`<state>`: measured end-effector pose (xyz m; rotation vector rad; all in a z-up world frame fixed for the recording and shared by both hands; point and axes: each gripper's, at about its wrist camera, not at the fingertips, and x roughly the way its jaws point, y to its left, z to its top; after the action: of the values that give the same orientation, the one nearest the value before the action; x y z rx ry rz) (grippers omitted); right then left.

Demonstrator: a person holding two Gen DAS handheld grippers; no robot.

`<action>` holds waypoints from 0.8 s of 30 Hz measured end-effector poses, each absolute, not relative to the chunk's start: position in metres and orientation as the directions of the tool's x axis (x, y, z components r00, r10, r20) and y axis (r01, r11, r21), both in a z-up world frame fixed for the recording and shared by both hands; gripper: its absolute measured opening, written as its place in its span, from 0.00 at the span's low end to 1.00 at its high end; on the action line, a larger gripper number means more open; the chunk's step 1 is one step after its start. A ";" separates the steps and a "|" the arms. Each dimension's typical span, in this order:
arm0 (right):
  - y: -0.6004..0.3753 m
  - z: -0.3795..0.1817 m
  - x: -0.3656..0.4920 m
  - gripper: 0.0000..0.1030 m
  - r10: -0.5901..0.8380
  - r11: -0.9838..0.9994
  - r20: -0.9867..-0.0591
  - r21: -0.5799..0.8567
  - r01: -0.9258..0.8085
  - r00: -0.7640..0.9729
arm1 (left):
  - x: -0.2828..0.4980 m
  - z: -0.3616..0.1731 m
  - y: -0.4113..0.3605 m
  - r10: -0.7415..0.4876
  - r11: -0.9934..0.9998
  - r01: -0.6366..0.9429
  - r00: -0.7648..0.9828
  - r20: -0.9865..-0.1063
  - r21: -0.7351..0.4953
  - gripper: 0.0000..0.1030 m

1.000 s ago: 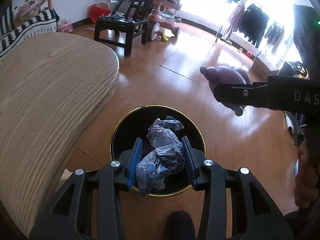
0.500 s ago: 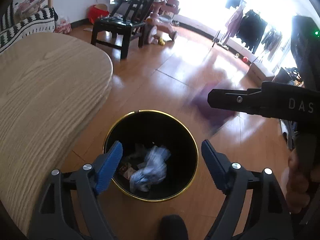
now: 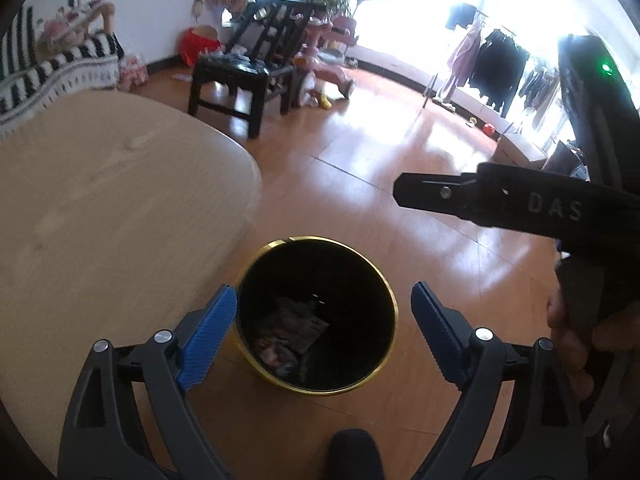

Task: Collect trash
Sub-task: 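Open both tools to drop the items and swing back to the table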

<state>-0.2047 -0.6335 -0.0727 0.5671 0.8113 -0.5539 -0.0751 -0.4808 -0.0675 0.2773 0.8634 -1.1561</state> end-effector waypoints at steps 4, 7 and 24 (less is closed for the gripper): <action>-0.605 -0.054 -0.180 0.81 -0.222 0.767 -0.758 0.252 0.590 0.613 | -0.059 -0.043 -0.433 -0.675 0.467 0.870 0.235 -0.700 -0.160 0.85; -0.576 -0.040 -0.153 0.83 -0.201 0.810 -0.738 0.245 0.533 0.644 | -0.040 -0.028 -0.388 -0.654 0.526 0.842 0.308 -0.690 -0.123 0.87; -0.338 -0.023 0.029 0.83 0.120 0.959 -0.709 0.264 0.104 0.695 | 0.062 0.002 -0.096 -0.368 0.879 0.476 0.647 -0.668 -0.023 0.90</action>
<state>0.0286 -0.3384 -0.0234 0.2962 0.8050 0.0086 0.0615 -0.0960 0.0022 0.1603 0.7218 -0.4824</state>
